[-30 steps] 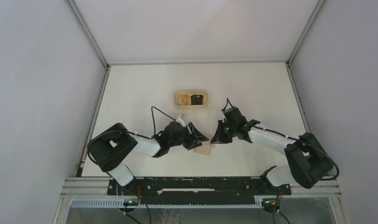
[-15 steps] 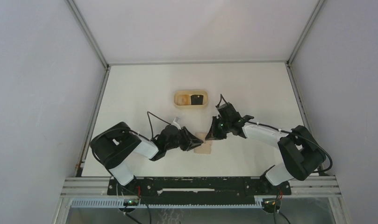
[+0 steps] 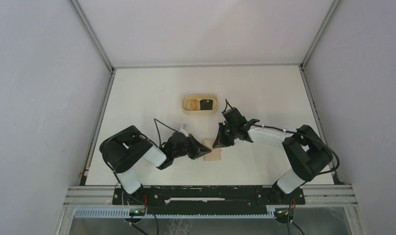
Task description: Take the credit cards out of the card holder
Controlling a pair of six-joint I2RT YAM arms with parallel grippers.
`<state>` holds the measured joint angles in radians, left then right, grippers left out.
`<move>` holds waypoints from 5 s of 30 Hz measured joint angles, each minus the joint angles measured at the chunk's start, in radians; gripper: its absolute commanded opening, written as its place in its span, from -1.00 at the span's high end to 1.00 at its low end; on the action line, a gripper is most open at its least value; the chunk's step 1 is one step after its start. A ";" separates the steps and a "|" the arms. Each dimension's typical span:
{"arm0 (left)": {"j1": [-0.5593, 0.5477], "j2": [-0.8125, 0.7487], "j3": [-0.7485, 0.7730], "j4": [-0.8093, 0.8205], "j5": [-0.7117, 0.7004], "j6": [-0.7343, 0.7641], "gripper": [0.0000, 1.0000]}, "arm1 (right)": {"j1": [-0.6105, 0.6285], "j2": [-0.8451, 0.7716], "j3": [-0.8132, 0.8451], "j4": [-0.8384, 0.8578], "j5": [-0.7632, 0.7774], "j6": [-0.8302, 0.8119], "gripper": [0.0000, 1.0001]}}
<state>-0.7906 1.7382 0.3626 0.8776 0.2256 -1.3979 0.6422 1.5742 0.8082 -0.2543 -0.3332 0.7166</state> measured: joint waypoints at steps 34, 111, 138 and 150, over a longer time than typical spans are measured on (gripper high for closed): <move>0.008 0.016 -0.002 0.027 0.015 -0.002 1.00 | 0.036 0.050 0.024 0.009 0.062 -0.016 1.00; 0.008 0.056 -0.060 0.146 -0.008 -0.079 1.00 | -0.004 -0.053 -0.098 0.034 0.026 -0.083 0.67; 0.008 0.108 -0.060 0.227 0.000 -0.104 1.00 | -0.072 0.089 -0.022 0.047 -0.156 -0.007 0.49; 0.008 0.142 -0.063 0.288 0.012 -0.121 1.00 | -0.045 0.195 0.158 -0.188 -0.119 0.000 0.59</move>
<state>-0.7822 1.8801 0.3000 1.1652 0.2375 -1.5188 0.5972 1.7695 0.9657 -0.4423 -0.4526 0.7162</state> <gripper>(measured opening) 0.003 0.249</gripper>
